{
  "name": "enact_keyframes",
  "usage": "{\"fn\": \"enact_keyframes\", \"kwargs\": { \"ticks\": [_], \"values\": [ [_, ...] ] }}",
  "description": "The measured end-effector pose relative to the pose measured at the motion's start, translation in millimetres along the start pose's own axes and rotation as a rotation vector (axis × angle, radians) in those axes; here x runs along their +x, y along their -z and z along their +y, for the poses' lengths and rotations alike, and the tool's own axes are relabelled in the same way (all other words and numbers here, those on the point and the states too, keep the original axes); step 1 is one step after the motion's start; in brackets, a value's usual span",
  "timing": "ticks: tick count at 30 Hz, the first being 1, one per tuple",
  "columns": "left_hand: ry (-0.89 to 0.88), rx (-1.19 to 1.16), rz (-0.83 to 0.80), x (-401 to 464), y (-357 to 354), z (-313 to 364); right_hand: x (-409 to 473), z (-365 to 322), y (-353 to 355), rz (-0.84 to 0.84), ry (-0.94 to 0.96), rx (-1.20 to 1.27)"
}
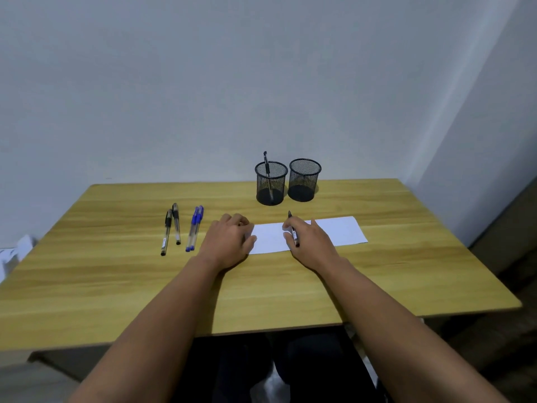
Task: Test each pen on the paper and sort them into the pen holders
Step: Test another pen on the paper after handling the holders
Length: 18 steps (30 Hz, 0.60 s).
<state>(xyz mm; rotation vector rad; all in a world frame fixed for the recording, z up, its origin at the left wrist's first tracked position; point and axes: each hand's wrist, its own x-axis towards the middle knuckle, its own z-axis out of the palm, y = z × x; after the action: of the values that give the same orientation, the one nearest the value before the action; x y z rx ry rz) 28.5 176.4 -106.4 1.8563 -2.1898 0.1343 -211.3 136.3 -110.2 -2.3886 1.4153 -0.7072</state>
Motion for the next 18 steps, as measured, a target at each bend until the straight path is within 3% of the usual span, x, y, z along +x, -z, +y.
{"fn": "enact_keyframes", "kwargs": {
  "ticks": [6, 9, 12, 18],
  "values": [
    [0.015, -0.063, 0.023, -8.3, -4.0, -1.4, -3.1, 7.2, -0.1, -0.002, 0.004, 0.041],
    [0.027, -0.087, 0.060, -11.7, -7.5, 0.4, 4.5, -3.4, 5.4, 0.123, 0.006, 0.093],
    [0.043, -0.120, 0.069, -12.8, -8.8, -0.2, 25.1, -22.6, 4.4, 0.300, -0.066, 0.415],
    [0.046, -0.127, 0.059, -11.8, -11.9, -3.3, 65.8, -55.2, -4.9, 0.265, -0.293, 0.938]
  ]
}}
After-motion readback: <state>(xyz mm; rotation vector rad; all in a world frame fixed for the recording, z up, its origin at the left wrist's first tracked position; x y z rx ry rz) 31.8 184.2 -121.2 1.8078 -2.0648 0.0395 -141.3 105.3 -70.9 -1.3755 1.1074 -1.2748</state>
